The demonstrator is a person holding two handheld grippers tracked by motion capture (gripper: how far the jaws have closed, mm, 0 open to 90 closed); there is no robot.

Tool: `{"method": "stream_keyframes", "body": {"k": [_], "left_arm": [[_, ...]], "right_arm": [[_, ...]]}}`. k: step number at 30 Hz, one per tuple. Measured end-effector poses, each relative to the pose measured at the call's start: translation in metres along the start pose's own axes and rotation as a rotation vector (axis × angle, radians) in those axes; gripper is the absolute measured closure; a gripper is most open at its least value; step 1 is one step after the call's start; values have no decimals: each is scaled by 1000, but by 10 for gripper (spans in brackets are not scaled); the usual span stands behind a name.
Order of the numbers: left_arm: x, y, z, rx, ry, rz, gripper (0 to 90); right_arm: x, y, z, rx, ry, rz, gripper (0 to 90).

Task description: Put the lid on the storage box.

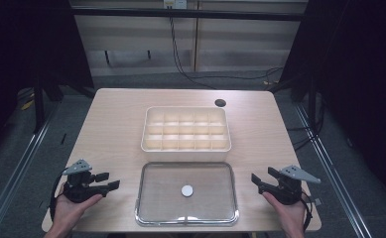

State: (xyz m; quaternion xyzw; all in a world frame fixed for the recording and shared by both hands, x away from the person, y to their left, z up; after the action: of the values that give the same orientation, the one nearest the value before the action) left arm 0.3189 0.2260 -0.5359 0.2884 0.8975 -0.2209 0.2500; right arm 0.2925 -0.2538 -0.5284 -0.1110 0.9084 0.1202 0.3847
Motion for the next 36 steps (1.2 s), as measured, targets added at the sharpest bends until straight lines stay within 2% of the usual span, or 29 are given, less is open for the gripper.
{"method": "stream_keyframes", "body": {"k": [3, 6, 8, 9, 12, 14, 16, 20, 22, 24, 25, 27, 28, 29, 32, 34, 36], "left_arm": [[0, 0, 0, -1, -4, -6, 390], [0, -1, -1, 7, -4, 0, 387], [-1, -2, -1, 13, -7, -5, 387], [-1, -3, 0, 20, -1, -4, 392], [-1, -4, 1, 32, -2, 1, 405], [-2, -6, 0, 48, -5, -1, 419], [-2, -10, -2, 73, -10, 13, 441], [-4, -18, -6, 103, -27, 17, 423], [-4, -20, -5, 95, -22, 20, 437], [-5, -20, -5, 68, -26, 26, 438], [-6, -21, -6, 62, -26, 28, 433], [-7, -22, -6, 69, -31, 33, 439], [-8, -23, -6, 73, -36, 37, 452], [-8, -24, -6, 76, -33, 47, 492], [-9, -25, -1, 84, -12, 70, 502], [-12, -23, 2, 54, -4, 73, 491], [-17, -24, 2, 52, -17, 86, 524]], "right_arm": [[-1, 1, -1, -7, -2, 12, 285], [-1, 7, -4, -57, 16, 48, 316], [0, 8, -4, -61, 21, 50, 317], [0, 13, -5, -85, 32, 56, 352], [-1, 16, -6, -95, 39, 55, 376], [0, 19, -7, -92, 55, 49, 389], [0, 23, -6, -96, 67, 38, 403], [-2, 30, -7, -117, 79, 12, 438], [-4, 33, -7, -115, 81, -1, 437], [-6, 36, -6, -120, 79, -7, 435], [-8, 41, -5, -141, 84, -21, 433], [-8, 42, -4, -144, 92, -21, 433], [-9, 45, -3, -160, 99, -25, 430], [-11, 47, -2, -175, 107, -20, 404], [-14, 50, -1, -181, 109, -29, 415], [-17, 53, -1, -190, 119, -21, 426], [-21, 53, 0, -173, 126, -35, 427]]}}
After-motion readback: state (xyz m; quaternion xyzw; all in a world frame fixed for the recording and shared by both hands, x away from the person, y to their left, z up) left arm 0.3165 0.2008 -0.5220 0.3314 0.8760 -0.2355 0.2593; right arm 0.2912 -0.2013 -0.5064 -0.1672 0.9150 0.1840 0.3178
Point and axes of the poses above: each handheld gripper's, and its own axes: z roughly forward along the jaws, x roughly out of its underside, y roughly to its left, the point moved 10 cm from there along z, roughly forward along the jaws, and after that the axes turned 13 degrees about y, right-handed, at the moved point
